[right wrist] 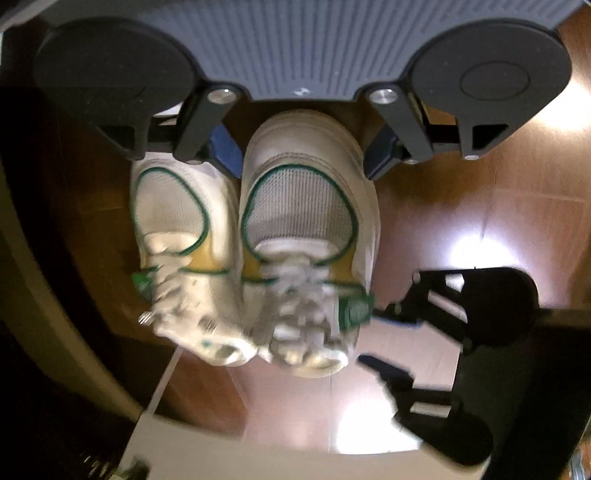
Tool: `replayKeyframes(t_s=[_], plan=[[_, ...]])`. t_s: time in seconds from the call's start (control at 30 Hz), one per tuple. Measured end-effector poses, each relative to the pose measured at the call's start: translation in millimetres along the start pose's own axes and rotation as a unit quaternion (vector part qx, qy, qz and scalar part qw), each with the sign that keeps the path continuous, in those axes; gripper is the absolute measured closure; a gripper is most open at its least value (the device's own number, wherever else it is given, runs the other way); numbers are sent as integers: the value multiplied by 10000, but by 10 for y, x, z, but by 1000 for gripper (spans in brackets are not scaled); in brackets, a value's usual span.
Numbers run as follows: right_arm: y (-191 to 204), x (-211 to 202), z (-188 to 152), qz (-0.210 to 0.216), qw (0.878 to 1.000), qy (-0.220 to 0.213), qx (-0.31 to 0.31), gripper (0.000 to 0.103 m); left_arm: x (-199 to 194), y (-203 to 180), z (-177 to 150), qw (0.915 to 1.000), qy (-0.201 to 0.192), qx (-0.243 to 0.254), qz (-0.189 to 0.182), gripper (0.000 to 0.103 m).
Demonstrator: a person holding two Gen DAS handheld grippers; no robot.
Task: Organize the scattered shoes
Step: 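Carry the sneaker with the left tool beside the first green-tag sneaker and release, then grasp the grey orange-collar sneaker by its heel with the right tool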
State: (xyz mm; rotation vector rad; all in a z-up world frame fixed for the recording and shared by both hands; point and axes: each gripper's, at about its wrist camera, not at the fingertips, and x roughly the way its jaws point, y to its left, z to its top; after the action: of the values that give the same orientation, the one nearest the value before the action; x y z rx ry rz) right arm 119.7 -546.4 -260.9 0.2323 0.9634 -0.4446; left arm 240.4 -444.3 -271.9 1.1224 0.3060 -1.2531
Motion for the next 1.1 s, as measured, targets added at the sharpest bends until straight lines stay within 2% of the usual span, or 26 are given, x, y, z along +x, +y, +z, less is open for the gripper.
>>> replayKeyframes(t_s=[0.03,0.13,0.2,0.23,0.3,0.33,0.37,0.4,0.43,0.47,0.57,0.63,0.7,0.8,0.83,0.9,0.93,1.0,1.03,1.1], plan=[[-12,-45,-10,-1,9999,-77,122,21,-162,36,-102,9986,106,-523,-49,53],[-71,-214,-101,120,9978,-287,592,21,-673,66,-442,9880,255,-1461,-440,53],[-54,-270,-185,173,9974,-240,658,21,-1285,-6,-839,9756,518,-1901,-966,53],[-36,-292,-226,193,9975,-200,657,21,-1450,-23,-935,9728,626,-1942,-1094,53],[38,-334,-309,259,9978,-86,611,21,-2135,-86,-1310,9603,1248,-2140,-1284,53],[109,-365,-370,336,9978,3,570,21,-2264,-74,-1358,9556,1396,-2252,-1288,53],[196,-402,-440,446,9975,105,534,21,-2554,-38,-1494,9429,1707,-2572,-1252,53],[255,-421,-480,537,9970,173,530,21,-2881,26,-1641,9265,2041,-2961,-1110,53],[322,-431,-520,646,9962,244,537,21,-3048,81,-1706,9170,2211,-3171,-982,53],[415,-440,-550,793,9950,308,527,21,-3359,160,-1802,9005,2461,-3524,-658,51],[808,-453,-594,1391,9883,465,427,21,-4091,321,-1937,8605,2987,-4115,325,48],[1029,-416,-547,1603,9853,511,277,22,-4452,392,-1968,8445,3034,-4333,843,43],[1319,-335,-340,1773,9828,508,62,24,-4744,474,-1944,8341,2754,-4610,1265,32],[1772,-138,310,2249,9731,494,-37,31,-4764,582,-1957,8257,2300,-4971,1348,29],[1891,-66,523,2389,9697,509,-50,37,-4763,607,-1987,8254,2231,-5013,1329,29],[2144,104,960,2577,9647,535,-79,38,-4704,721,-2051,8228,2219,-5044,1390,29],[2309,213,1192,2653,9624,571,-137,38,-4675,735,-2054,8229,2245,-5035,1376,29],[2696,447,1616,2792,9570,717,-341,38,-4626,737,-2083,8296,2252,-4953,1259,29],[2833,533,1701,2817,9552,844,-336,38,-4608,729,-2098,8320,2264,-4912,1234,29],[3161,790,1883,2805,9518,1216,-243,42,-4597,706,-2145,8303,2362,-4888,1262,29]])
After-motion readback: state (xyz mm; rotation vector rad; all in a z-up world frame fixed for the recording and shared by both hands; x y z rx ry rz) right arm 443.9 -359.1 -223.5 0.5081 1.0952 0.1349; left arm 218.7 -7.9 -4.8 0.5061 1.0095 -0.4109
